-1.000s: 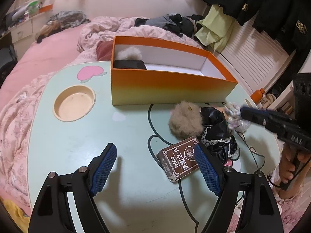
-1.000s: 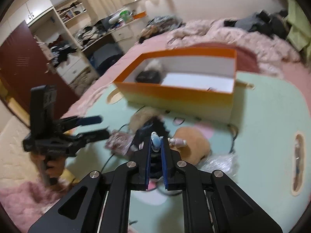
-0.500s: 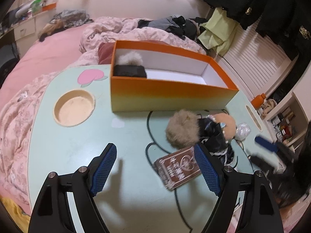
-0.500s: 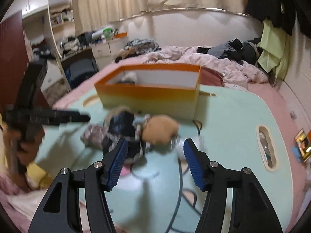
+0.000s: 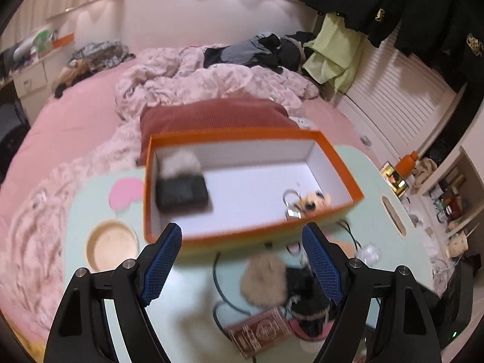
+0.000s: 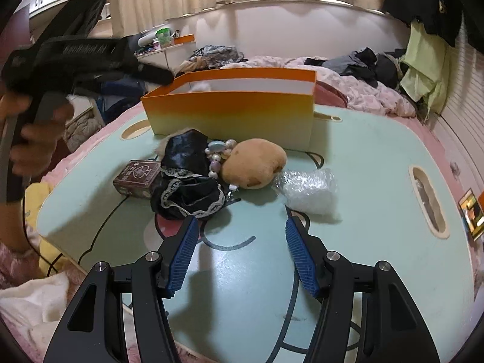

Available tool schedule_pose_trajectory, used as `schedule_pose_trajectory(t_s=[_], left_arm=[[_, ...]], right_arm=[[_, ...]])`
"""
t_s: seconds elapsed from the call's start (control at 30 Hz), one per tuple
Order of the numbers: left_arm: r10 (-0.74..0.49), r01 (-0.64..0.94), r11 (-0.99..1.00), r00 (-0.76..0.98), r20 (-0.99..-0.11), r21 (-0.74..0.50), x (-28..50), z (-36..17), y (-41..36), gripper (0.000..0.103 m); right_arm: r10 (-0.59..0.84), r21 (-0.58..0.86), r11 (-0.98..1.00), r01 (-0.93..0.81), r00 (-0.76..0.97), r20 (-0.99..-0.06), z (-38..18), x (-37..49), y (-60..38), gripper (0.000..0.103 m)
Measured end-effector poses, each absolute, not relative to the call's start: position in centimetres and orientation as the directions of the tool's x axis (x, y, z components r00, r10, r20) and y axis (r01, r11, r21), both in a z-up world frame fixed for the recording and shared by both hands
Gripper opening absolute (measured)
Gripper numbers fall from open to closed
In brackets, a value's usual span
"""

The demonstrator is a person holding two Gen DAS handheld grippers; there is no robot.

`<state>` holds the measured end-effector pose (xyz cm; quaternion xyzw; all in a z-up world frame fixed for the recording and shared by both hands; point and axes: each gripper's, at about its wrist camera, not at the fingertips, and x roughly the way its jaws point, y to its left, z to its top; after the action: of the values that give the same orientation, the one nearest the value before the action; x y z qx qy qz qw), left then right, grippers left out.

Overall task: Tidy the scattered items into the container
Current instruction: 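Carry the bead bracelet out and drop it beside the plush ball, then grasp the white fluffy pompom inside the box with the left gripper, then lift the white pompom out and set it on the table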

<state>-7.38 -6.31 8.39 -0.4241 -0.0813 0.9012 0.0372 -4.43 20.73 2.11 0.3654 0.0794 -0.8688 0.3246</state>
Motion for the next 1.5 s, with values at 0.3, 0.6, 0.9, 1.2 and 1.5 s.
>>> schedule_pose_trajectory(t_s=[0.3, 0.6, 0.9, 1.2, 1.5], left_arm=[[0.033, 0.037, -0.997, -0.549, -0.835, -0.063, -13.6, 9.0, -7.4, 0.056], [-0.112, 0.163, -0.986, -0.467, -0.877, 0.039, -18.7, 5.8, -8.8, 0.031], [-0.224, 0.195, -0.968, -0.401, -0.888, 0.156, -21.4, 2.8, -7.5, 0.035], [-0.093, 0.174, -0.985, -0.513, -0.853, 0.003, -18.9, 6.6, -8.8, 0.019], [0.131, -0.031, -0.988, -0.688, -0.714, -0.151, -7.2, 12.1, -7.0, 0.019]], right_arm=[[-0.531, 0.119, -0.77, 0.627, -0.525, -0.666, 1.9, -4.0, 20.8, 0.061], [-0.542, 0.127, -0.763, 0.633, -0.52, -0.66, 1.9, -3.9, 20.9, 0.061], [-0.551, 0.134, -0.758, 0.638, -0.517, -0.656, 1.8, -3.7, 21.0, 0.061], [-0.558, 0.146, -0.757, 0.637, -0.514, -0.651, 1.8, -3.9, 21.3, 0.061], [-0.557, 0.146, -0.758, 0.636, -0.514, -0.652, 1.8, -4.0, 21.3, 0.061]])
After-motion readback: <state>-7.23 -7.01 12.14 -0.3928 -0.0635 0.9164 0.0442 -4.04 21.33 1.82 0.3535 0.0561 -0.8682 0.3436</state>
